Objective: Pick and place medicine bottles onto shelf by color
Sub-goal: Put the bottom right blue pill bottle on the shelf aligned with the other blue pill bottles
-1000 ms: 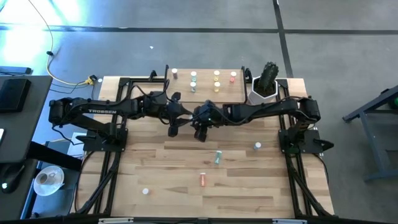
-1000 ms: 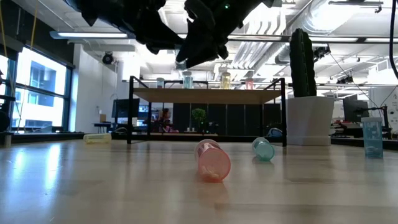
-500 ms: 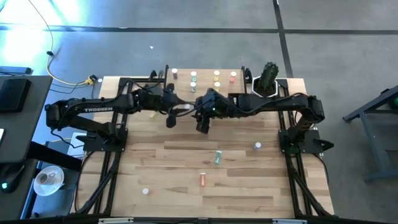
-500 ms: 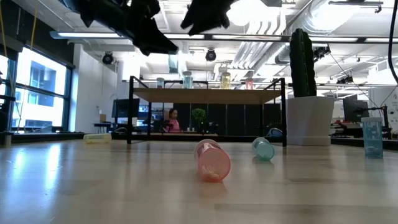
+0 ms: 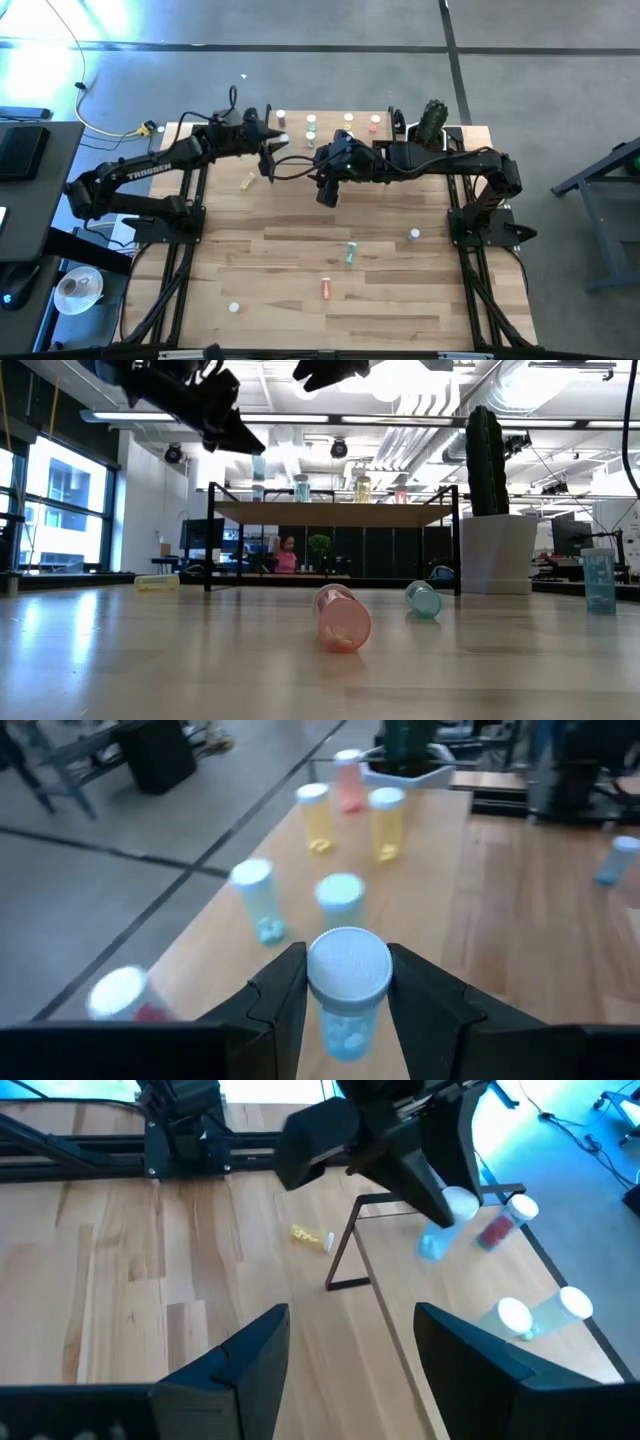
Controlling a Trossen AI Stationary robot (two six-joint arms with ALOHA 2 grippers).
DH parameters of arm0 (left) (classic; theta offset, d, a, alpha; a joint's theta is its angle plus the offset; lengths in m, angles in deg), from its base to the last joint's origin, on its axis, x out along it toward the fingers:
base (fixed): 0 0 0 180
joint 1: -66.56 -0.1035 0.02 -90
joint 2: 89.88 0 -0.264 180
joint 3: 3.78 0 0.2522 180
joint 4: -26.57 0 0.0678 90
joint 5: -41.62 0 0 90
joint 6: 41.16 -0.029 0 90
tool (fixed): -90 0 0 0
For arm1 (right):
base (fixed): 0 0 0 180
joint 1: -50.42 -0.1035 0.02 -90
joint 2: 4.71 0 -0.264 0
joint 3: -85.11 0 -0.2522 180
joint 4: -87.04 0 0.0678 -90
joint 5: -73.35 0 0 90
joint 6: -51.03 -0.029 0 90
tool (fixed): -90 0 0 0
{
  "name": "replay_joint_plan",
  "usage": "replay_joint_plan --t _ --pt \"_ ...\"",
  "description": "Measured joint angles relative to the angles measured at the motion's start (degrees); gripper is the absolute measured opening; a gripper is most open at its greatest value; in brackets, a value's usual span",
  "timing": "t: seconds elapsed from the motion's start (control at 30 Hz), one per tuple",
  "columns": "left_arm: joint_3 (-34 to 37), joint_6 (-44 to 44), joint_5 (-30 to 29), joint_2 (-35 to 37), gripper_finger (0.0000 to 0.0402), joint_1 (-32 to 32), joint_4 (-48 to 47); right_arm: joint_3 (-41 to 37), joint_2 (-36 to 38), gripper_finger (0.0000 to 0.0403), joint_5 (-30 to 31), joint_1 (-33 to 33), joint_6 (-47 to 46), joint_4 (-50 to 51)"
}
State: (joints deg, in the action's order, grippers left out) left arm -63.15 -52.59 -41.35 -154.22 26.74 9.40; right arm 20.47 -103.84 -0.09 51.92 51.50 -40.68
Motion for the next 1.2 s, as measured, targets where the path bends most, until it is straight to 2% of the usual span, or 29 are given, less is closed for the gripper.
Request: replay_joint_plan --t 0.6,1.2 --pt "0.0 3.8 -0.7 -5.1 0.0117 -5.3 0.0 0.0 0.0 0.0206 0.0 1.8 -0.2 0.2" --pt "-0.2 3.9 -1.0 -7.0 0.0117 -5.5 -0.5 0.0 0.0 0.0206 0.0 1.9 0.0 0.3"
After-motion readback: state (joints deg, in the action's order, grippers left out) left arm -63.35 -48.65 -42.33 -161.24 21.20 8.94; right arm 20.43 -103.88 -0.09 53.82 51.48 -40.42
